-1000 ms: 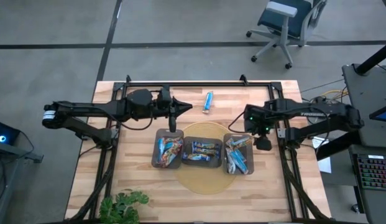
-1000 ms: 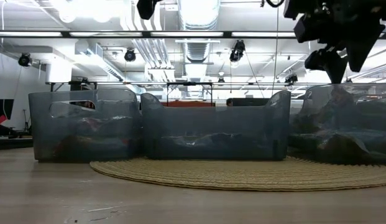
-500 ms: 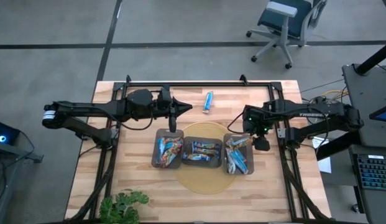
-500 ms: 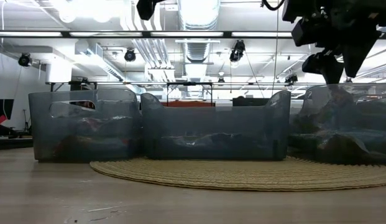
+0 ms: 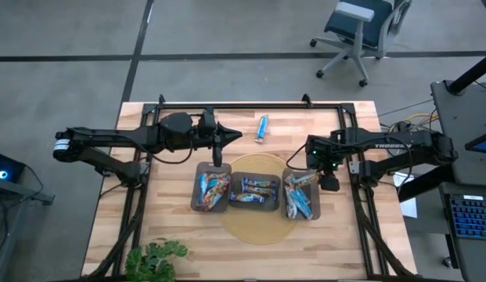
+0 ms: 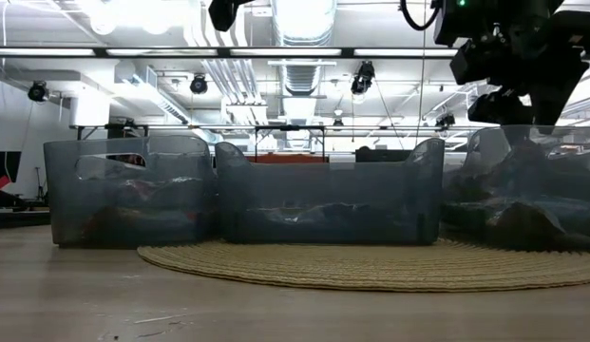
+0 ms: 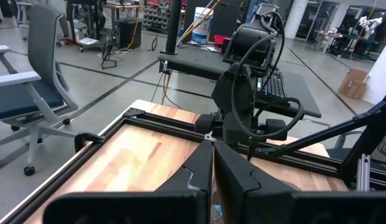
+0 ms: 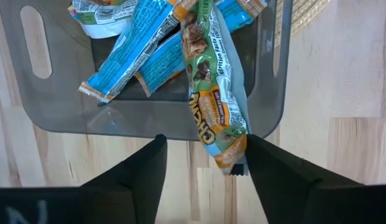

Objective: Pick and place Granola Bars by type
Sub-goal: Put the orange granola bar into the right black bin

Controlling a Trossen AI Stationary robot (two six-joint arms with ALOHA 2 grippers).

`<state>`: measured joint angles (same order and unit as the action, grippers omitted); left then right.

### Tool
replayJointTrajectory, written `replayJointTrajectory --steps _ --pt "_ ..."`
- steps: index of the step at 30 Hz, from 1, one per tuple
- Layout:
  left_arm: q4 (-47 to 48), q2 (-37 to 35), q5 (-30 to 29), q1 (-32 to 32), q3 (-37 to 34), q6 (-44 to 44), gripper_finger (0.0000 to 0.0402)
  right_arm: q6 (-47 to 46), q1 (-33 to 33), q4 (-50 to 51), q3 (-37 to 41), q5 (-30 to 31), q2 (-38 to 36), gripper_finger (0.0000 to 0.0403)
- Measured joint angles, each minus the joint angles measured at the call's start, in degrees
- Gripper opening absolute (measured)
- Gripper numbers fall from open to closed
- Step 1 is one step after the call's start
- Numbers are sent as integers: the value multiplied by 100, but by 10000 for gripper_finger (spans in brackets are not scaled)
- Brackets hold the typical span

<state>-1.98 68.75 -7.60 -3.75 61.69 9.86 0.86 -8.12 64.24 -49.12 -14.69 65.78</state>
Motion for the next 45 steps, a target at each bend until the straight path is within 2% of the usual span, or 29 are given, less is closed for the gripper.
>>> replayJointTrajectory --steps 4,13,17,24,28,45 --pt "0 0 0 0 0 6 0 0 0 -6 0 35 0 172" --pt "4 0 0 2 0 6 0 60 0 -10 0 124 0 52" --pt "6 0 0 2 0 6 0 85 0 -10 0 122 0 14" --pt "47 0 0 2 0 3 0 -8 0 3 0 78 0 8" --pt "46 0 0 7 0 4 0 -212 0 34 -69 -236 0 8" --pt "66 2 0 4 0 1 0 -669 2 152 -1133 -450 -2 8"
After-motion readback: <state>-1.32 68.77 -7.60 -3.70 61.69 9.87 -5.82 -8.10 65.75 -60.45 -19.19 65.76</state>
